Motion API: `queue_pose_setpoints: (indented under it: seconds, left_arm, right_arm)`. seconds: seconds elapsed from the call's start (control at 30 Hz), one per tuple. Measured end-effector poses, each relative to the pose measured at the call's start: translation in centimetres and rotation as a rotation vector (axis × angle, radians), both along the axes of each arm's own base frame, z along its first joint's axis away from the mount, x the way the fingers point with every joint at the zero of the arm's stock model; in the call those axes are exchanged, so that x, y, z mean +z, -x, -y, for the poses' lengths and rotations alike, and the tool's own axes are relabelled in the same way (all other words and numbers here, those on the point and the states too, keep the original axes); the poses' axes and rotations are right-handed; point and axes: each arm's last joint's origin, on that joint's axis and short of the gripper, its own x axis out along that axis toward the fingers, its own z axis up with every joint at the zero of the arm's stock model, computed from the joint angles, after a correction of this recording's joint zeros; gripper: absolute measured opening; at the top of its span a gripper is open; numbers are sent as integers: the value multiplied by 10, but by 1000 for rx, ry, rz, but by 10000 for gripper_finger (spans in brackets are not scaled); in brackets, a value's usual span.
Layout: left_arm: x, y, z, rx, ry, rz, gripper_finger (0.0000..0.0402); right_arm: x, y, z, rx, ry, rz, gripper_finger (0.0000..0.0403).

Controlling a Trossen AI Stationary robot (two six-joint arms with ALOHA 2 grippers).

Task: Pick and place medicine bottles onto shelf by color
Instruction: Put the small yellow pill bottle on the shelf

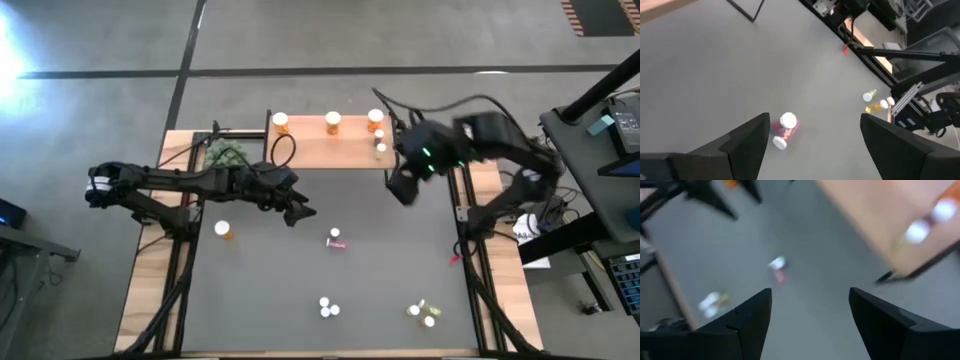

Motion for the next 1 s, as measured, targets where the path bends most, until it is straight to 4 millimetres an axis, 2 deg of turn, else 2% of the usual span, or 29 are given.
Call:
queue_pose_setpoints:
  seconds: [0.13,0.23,0.5,0.63,0.77,1.0]
  left_arm:
    - [-3,-2,0,2,0,-10,295]
    - [-5,-3,-1,10,-5,-16,295]
    - [-6,-3,-2,55,-34,-19,295]
    - [-7,-2,-2,55,-35,-25,295]
    - [-9,-3,-2,46,-30,-34,295]
    - [-11,0,2,-60,27,-63,295]
  right_arm:
    - [-9,21,-40,20,-124,-28,251]
    - [-25,31,-65,43,-186,-100,251]
    - [-64,45,-115,157,-221,-290,251]
    - [-79,43,-133,107,-234,-354,251]
    - [-99,38,-147,-28,-293,-463,251]
    - [-142,8,-181,-76,-389,-536,251]
